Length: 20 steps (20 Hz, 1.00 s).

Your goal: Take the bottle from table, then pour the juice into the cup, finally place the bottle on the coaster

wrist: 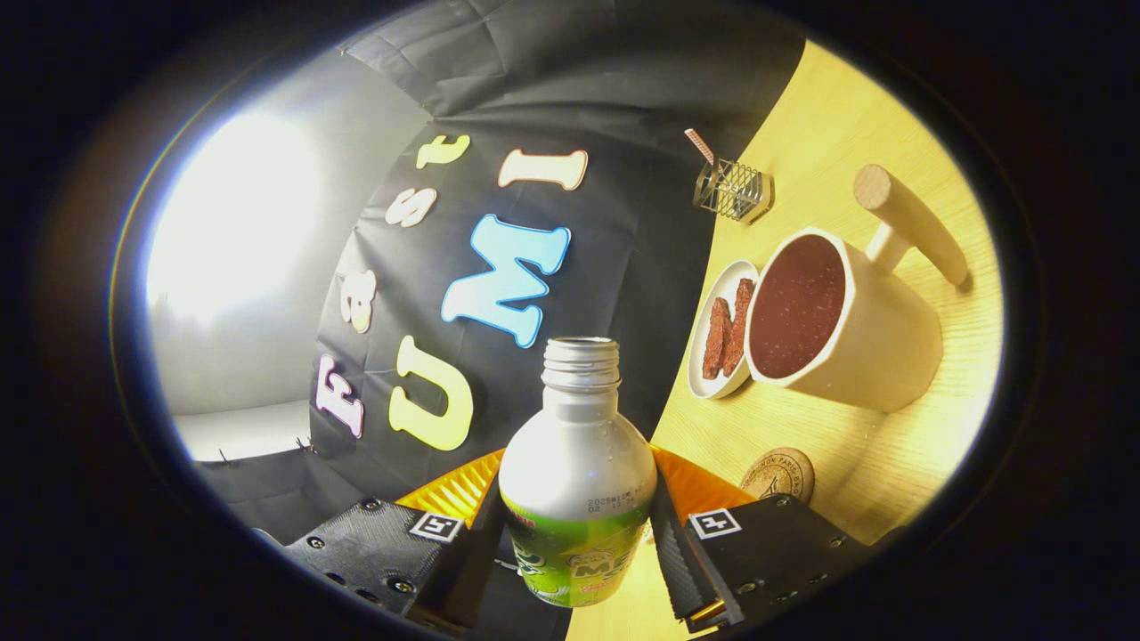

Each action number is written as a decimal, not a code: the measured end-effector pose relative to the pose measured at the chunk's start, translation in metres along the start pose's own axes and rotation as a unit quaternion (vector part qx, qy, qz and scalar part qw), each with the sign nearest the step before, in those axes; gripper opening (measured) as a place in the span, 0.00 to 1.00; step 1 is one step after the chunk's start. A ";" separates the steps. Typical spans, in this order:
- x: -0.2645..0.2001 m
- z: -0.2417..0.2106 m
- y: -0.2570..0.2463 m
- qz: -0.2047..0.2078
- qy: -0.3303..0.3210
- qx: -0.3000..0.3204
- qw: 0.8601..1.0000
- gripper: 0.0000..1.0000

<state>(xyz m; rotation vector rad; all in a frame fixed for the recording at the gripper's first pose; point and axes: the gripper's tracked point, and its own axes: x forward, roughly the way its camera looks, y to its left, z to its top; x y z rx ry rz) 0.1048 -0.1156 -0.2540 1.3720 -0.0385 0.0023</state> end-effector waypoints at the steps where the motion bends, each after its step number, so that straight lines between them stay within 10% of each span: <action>1: 0.001 -0.001 0.001 -0.001 0.000 0.009 1.000 0.77; 20: 0.011 0.012 0.009 0.033 -0.047 0.195 0.979 0.77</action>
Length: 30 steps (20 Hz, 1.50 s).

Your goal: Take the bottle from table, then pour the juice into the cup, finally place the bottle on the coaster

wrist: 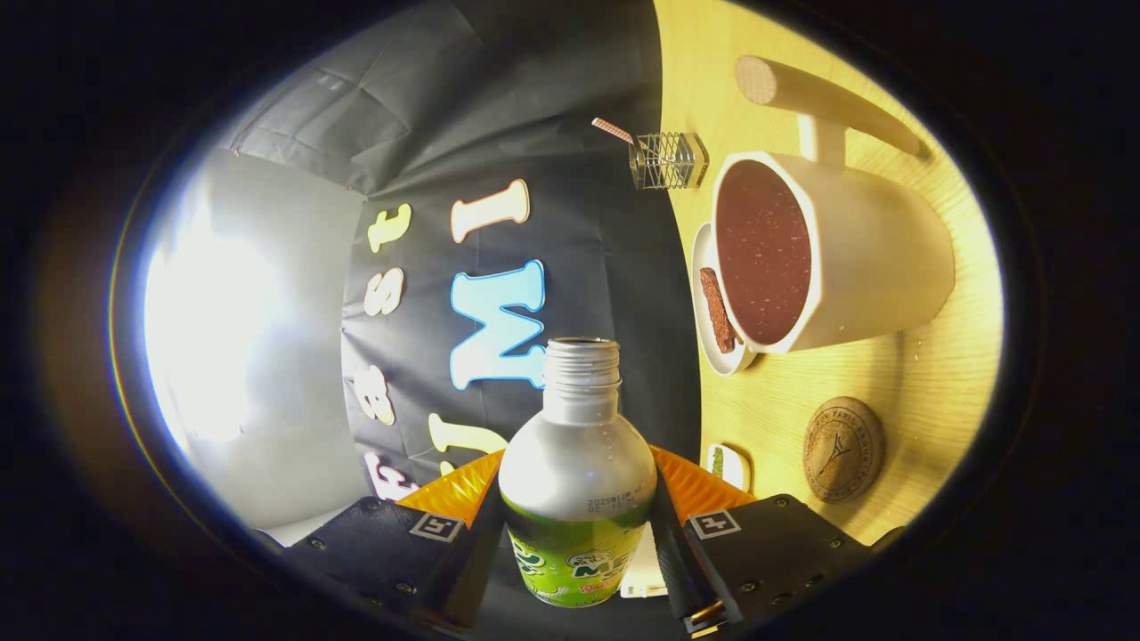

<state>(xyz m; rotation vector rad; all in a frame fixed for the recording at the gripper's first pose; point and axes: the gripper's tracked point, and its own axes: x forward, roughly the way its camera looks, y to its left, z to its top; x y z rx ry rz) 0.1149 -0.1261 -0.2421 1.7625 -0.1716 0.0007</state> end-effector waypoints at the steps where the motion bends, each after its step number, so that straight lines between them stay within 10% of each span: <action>1: 0.000 0.000 0.000 0.000 -0.003 0.007 1.000 0.77; 30: 0.004 -0.010 0.038 0.039 -0.023 0.077 0.996 0.77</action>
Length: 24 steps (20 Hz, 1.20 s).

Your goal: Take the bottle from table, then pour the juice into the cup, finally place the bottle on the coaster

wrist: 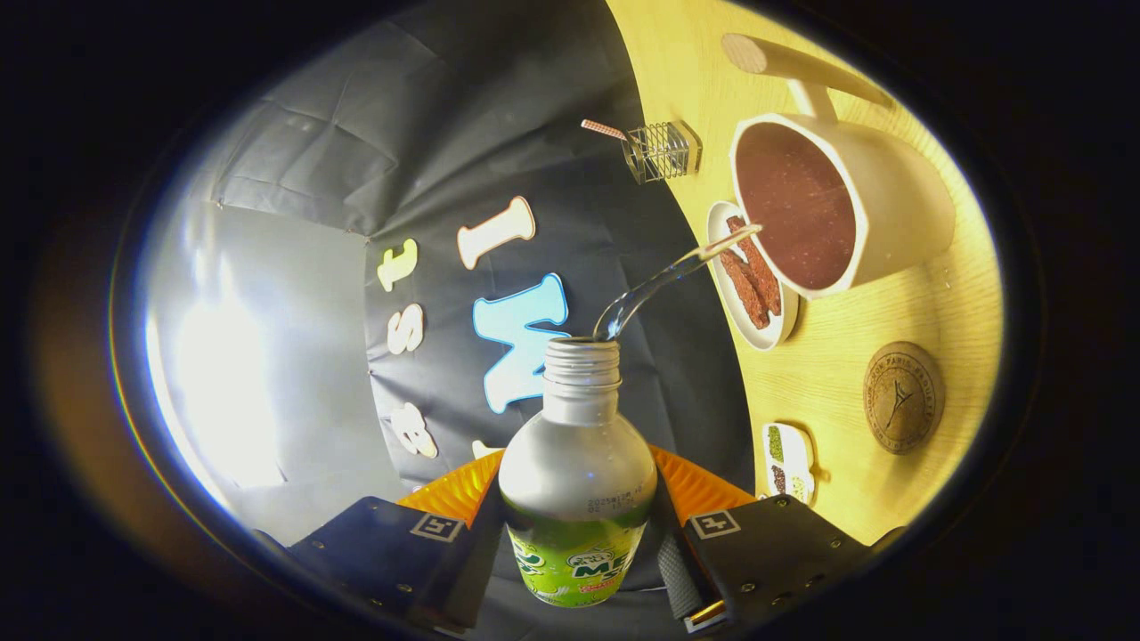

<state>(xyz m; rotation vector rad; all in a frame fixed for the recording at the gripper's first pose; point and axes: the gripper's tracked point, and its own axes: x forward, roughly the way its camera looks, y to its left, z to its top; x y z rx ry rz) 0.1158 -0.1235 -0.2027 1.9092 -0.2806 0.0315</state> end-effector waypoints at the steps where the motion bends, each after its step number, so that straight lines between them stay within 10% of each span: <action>1: 0.000 0.000 0.001 0.000 -0.001 0.001 1.000 0.77; 24: 0.003 0.012 0.008 0.003 -0.046 0.065 0.997 0.77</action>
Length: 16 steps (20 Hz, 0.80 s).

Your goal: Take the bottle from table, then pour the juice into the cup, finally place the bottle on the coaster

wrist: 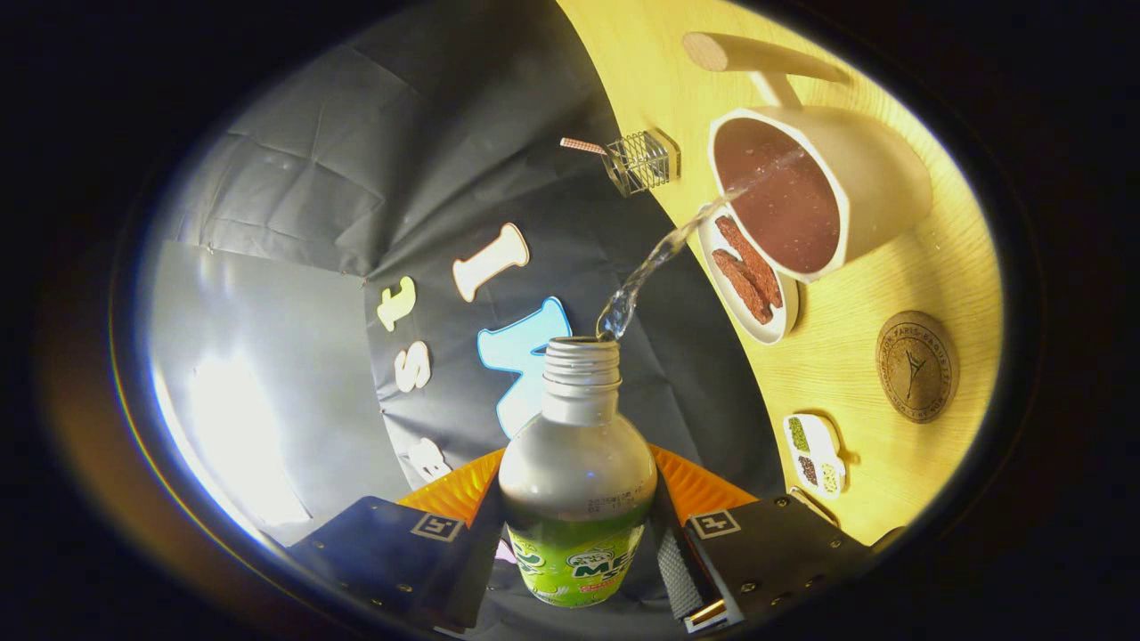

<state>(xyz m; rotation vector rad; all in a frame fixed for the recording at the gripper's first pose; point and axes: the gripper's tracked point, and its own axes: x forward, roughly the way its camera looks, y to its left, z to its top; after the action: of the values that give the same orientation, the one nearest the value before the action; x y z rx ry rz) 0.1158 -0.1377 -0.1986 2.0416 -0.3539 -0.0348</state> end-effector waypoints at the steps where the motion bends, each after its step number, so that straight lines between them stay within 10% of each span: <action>1: 0.000 0.002 0.000 -0.001 -0.004 0.006 1.000 0.77; 16: 0.009 0.005 0.009 0.007 -0.023 0.049 0.998 0.77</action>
<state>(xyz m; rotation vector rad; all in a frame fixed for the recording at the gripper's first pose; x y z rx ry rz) 0.1218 -0.1482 -0.1921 2.1382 -0.4058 -0.0580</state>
